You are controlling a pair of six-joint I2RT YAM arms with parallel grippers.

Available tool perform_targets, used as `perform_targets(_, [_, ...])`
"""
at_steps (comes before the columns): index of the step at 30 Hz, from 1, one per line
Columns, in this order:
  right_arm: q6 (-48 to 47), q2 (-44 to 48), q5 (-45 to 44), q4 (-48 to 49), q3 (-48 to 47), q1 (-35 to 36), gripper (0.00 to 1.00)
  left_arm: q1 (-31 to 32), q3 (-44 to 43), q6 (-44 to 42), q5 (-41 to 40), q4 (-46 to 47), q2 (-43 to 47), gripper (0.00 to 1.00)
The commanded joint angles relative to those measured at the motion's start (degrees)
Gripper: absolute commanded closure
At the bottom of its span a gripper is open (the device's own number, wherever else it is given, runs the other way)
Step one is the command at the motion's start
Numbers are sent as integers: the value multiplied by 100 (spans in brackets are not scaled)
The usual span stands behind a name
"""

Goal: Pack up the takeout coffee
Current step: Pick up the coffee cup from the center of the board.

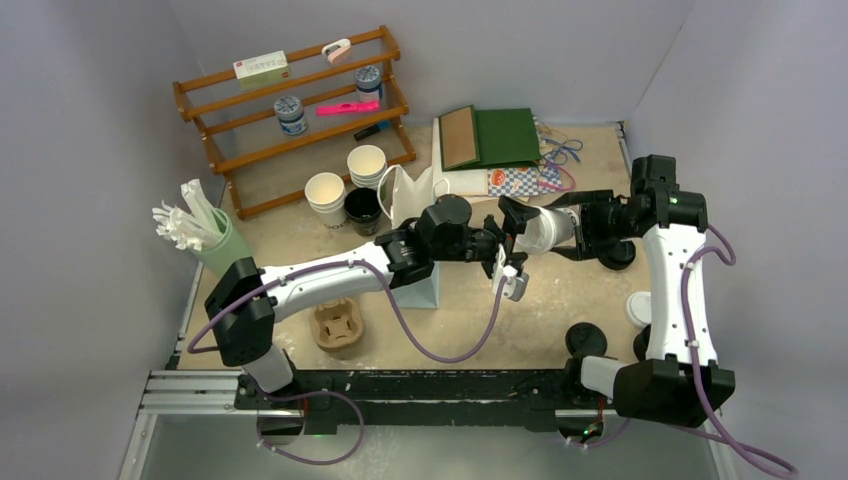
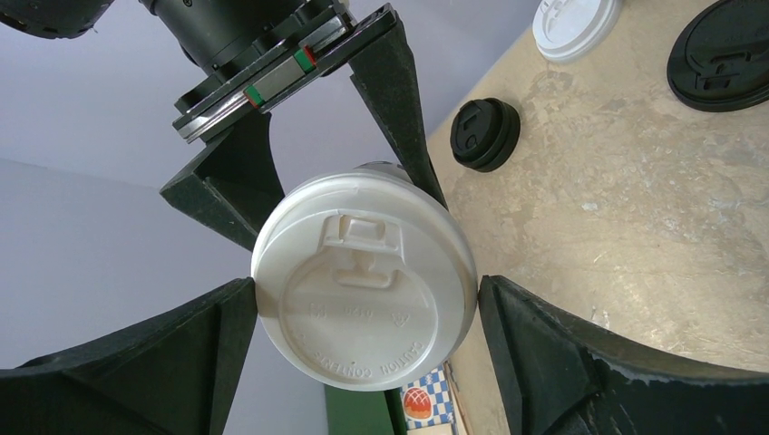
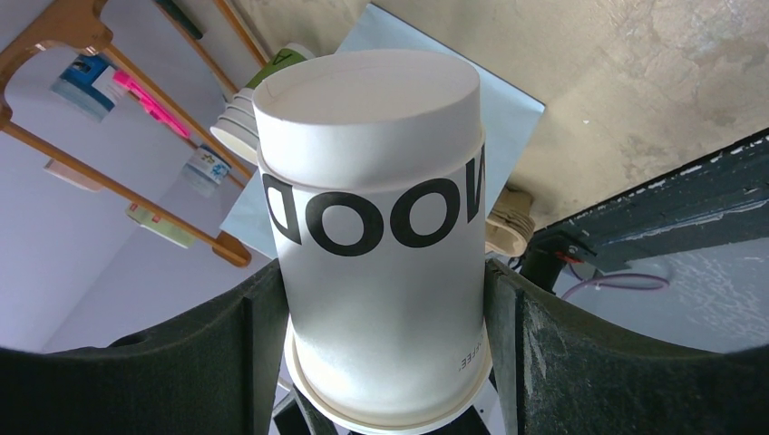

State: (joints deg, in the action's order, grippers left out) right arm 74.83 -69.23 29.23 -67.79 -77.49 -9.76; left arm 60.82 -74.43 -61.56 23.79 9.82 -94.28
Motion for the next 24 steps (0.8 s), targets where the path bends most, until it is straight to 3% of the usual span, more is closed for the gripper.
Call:
perform_targets(1, [-122, 55, 144, -141, -115, 9, 31, -17, -161, -5, 134, 20, -16, 5])
perform_targets(11, [-201, 25, 157, -129, -169, 11, 31, -22, -326, -137, 178, -279, -76, 14])
perform_targets(17, [-284, -8, 169, -160, -220, 15, 31, -20, -436, -164, 143, -451, -94, 5])
perform_targets(24, [-338, -24, 168, -148, -252, 20, 31, -21, -519, -182, 150, -636, -142, 8])
